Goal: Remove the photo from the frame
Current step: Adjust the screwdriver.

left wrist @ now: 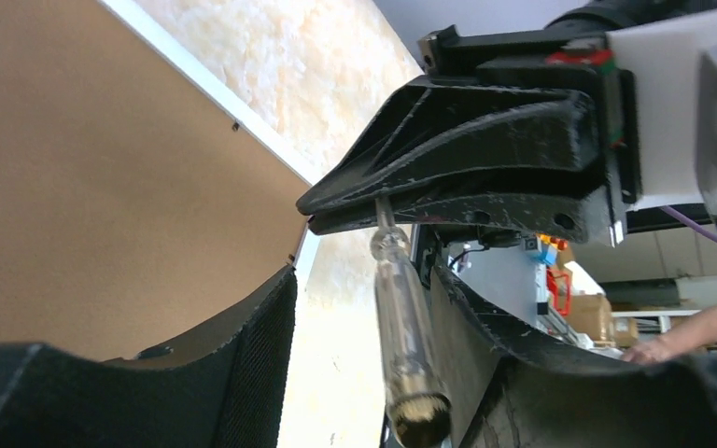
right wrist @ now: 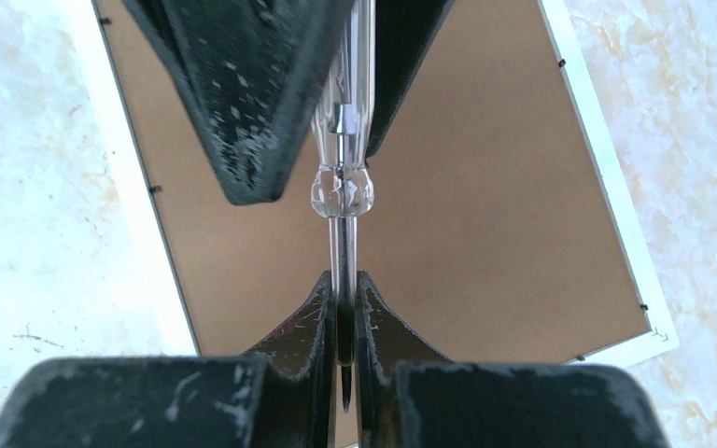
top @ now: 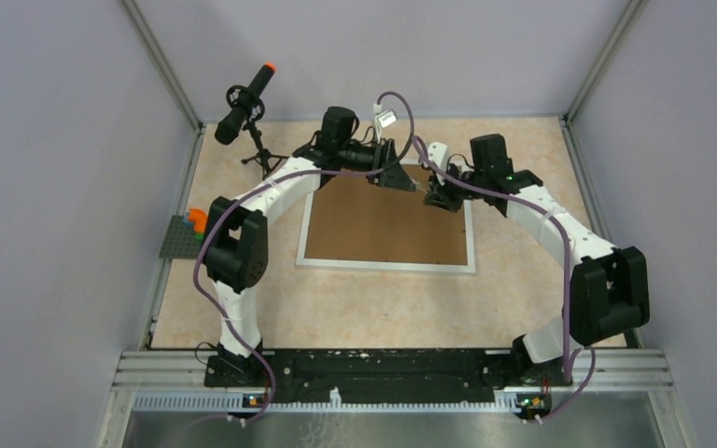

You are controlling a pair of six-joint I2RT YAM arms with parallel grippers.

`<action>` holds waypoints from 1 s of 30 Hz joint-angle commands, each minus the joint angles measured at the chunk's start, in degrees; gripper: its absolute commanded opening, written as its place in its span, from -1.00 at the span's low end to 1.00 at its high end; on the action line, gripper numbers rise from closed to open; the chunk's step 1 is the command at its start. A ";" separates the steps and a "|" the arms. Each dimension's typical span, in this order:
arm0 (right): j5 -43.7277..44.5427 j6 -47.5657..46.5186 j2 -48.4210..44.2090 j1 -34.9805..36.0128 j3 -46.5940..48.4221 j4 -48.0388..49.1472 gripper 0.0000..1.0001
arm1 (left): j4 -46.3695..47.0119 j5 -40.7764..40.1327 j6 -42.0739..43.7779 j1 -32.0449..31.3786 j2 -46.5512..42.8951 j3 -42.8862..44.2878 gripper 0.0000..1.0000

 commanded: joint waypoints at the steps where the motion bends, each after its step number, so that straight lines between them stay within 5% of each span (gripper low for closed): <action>1: 3.67 -4.97 -3.26 2.20 -1.00 3.55 -1.00 | -0.08 3.05 -1.99 -0.12 1.25 2.23 0.17; 17: 6.84 -9.13 -5.03 5.53 -4.21 5.89 -1.00 | 10.33 10.28 -9.41 -0.35 3.67 -0.07 -0.20; 20: 7.17 -8.53 -4.95 5.59 -4.18 6.23 -1.00 | 11.58 10.04 -9.52 -0.31 3.29 -0.66 -0.84; 21: 7.83 -7.81 -5.00 5.59 -4.06 6.29 -0.84 | 11.49 8.92 -8.95 -0.04 2.98 -1.14 -1.00; 23: 9.77 -4.59 -4.96 5.29 -3.70 6.00 -0.40 | 13.51 6.03 -8.40 0.70 1.84 -3.19 -1.00; 26: 6.17 -1.15 -4.87 1.66 -3.33 3.17 -0.28 | 19.39 4.16 -9.57 1.39 1.20 -6.48 -1.00; 28: 4.78 3.49 -4.63 -1.58 -3.33 2.44 0.15 | 20.96 3.84 -9.66 1.41 2.10 -6.59 -1.00; 30: 2.06 8.07 -3.50 -5.78 -2.44 -0.04 0.29 | 22.29 2.68 -8.24 1.44 2.80 -6.91 -1.00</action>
